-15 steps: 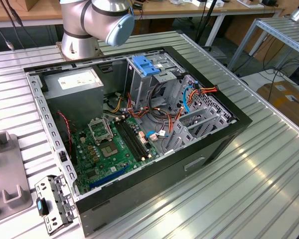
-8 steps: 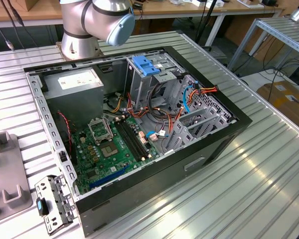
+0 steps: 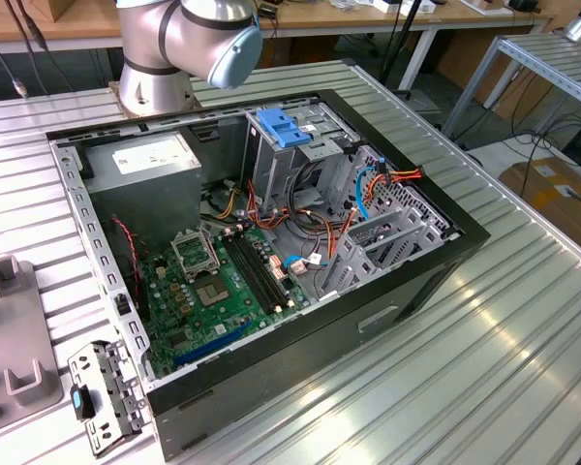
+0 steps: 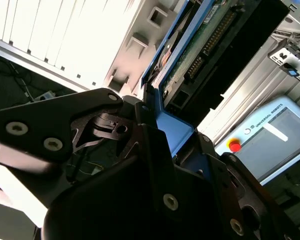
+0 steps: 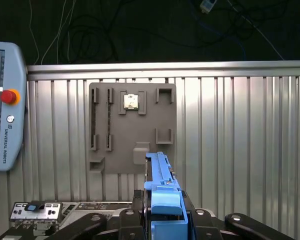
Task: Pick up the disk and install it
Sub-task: 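Pick up the disk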
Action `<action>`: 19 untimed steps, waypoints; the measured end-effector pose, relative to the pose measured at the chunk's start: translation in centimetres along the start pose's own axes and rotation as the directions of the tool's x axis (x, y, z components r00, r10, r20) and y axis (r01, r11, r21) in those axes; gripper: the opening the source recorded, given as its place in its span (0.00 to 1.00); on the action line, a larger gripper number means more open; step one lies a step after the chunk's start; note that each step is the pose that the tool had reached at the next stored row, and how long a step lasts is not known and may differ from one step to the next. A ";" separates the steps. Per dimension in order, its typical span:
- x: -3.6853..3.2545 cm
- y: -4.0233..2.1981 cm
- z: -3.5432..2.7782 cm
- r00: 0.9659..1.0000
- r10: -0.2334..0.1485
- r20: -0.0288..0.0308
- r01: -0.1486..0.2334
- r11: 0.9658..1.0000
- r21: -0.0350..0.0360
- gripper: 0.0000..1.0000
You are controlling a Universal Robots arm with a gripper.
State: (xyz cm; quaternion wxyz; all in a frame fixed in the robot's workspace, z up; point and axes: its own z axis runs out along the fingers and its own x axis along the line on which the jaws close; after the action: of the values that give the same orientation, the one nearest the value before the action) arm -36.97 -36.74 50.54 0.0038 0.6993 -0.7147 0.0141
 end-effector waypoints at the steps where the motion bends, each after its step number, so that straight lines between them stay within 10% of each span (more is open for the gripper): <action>1: 0.00 -0.18 0.00 1.000 0.000 0.000 0.000 1.000 0.000 0.37; 19: -0.11 -5.11 0.07 1.000 0.000 0.000 0.000 1.000 0.000 0.37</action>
State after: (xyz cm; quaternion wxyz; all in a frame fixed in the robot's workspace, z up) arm -31.86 -36.74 50.55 0.0038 0.6993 -0.7147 0.0141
